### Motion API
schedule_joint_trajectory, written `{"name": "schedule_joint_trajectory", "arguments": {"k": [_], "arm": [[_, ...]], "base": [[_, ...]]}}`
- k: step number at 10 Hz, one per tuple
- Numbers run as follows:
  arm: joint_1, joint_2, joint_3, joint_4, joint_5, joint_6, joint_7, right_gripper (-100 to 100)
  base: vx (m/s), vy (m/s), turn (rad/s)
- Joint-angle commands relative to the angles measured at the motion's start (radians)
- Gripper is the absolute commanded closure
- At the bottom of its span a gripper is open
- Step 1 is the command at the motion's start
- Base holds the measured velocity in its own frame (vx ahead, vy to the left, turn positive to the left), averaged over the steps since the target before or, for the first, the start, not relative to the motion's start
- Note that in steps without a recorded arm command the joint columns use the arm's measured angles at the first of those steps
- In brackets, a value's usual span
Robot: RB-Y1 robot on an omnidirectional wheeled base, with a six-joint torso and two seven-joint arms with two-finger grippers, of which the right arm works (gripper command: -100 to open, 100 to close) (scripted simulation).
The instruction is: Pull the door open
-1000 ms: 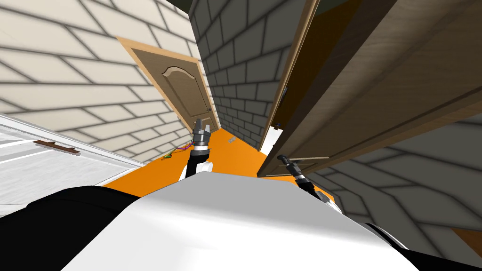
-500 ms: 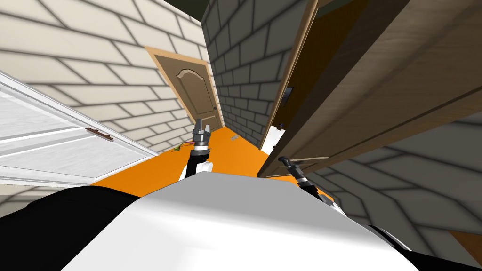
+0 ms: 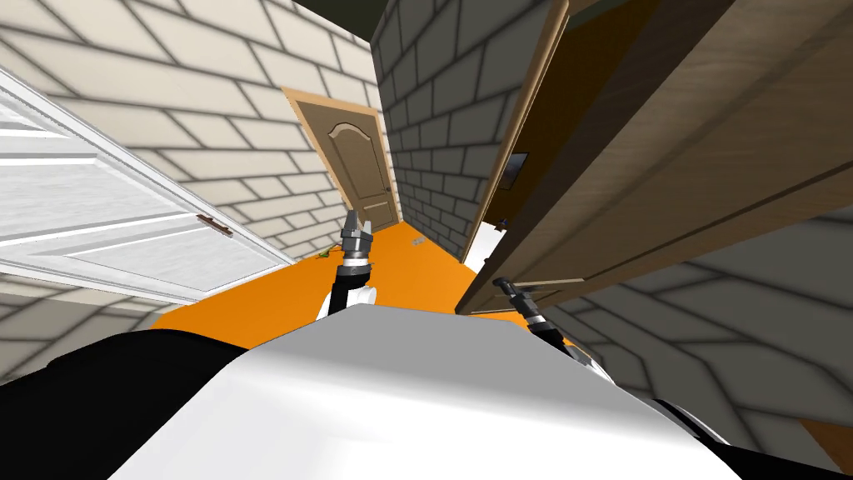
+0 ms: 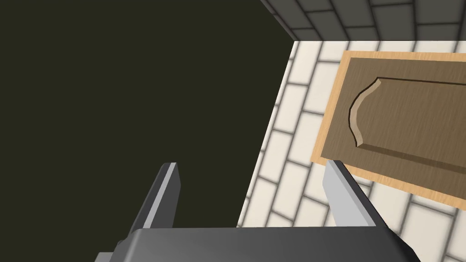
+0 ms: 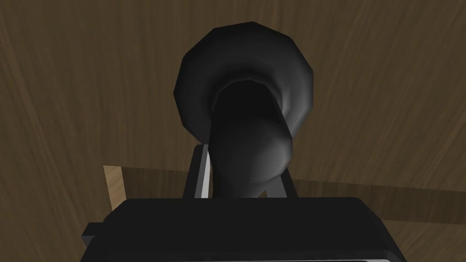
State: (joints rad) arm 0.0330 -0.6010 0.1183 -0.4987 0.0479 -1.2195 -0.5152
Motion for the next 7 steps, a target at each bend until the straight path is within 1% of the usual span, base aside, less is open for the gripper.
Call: {"name": "schedule_joint_trajectory", "arguments": {"k": [1, 5, 7], "arm": [[0.000, -0.003, 0.001, 0.013, 0.001, -0.013, 0.000, 100], [0.000, -0.010, 0.002, 0.029, 0.002, -0.034, -0.003, 100], [0.000, -0.014, 0.002, 0.037, 0.002, -0.044, -0.005, 100]], "base": [[-0.205, -0.099, 0.200], [-0.202, -0.091, 0.151], [-0.196, -0.089, 0.175]]}}
